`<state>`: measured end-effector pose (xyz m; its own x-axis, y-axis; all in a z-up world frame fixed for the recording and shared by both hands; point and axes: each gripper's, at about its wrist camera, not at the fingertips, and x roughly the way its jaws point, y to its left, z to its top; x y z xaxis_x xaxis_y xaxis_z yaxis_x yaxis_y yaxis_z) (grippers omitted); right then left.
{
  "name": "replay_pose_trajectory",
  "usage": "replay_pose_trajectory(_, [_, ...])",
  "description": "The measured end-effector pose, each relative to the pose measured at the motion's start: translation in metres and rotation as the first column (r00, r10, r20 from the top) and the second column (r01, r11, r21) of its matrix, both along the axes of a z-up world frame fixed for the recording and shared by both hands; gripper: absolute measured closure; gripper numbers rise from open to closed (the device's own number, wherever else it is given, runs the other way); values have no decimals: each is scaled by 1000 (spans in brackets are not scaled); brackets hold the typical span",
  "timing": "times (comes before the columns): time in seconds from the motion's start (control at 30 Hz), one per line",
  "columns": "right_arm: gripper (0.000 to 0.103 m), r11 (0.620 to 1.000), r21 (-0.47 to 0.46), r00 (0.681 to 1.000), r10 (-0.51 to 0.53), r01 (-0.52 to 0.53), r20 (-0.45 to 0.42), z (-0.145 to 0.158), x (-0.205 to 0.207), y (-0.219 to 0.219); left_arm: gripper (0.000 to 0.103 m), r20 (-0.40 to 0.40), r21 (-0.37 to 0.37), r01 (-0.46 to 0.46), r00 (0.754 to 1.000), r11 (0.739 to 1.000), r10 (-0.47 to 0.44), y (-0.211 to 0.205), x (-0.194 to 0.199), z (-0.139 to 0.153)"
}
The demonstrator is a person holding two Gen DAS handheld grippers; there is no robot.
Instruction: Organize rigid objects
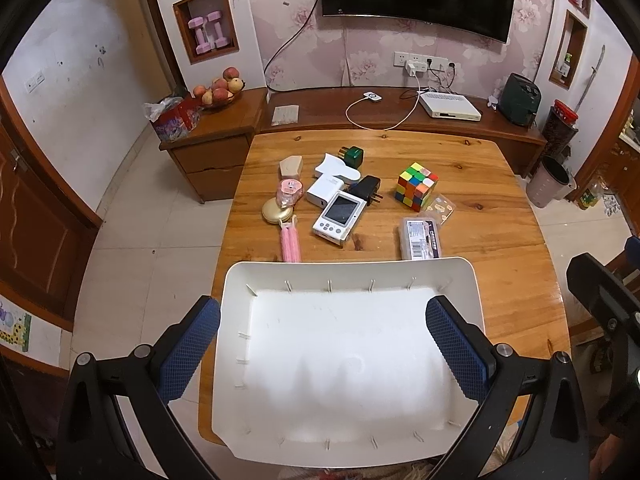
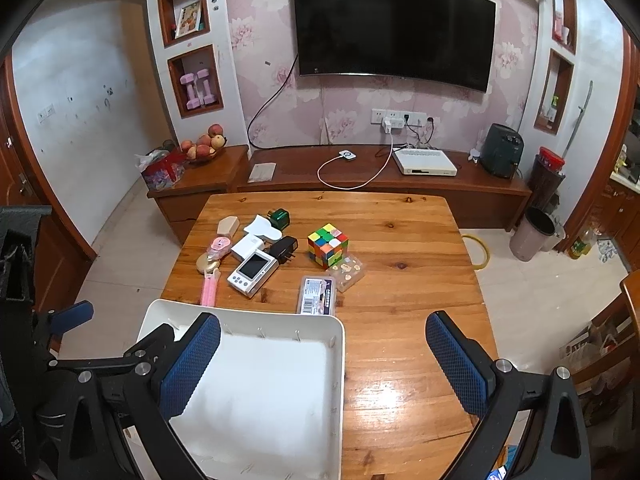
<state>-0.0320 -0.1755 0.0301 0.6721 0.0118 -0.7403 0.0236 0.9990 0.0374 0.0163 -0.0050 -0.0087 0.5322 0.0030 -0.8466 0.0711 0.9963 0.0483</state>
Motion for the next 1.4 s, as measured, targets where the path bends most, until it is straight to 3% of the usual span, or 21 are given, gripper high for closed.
replay_pose_trajectory(1.0, [0,999,-33,999,-1,3,47,13,2,2,1,17,1,9,1000,1000,-9,-6,8,3])
replay_pose_trajectory(1.4, [0,1000,-27,998,1,1,68,17,-2,-1,1,59,1,8,998,1000,-8,-4,-2,11])
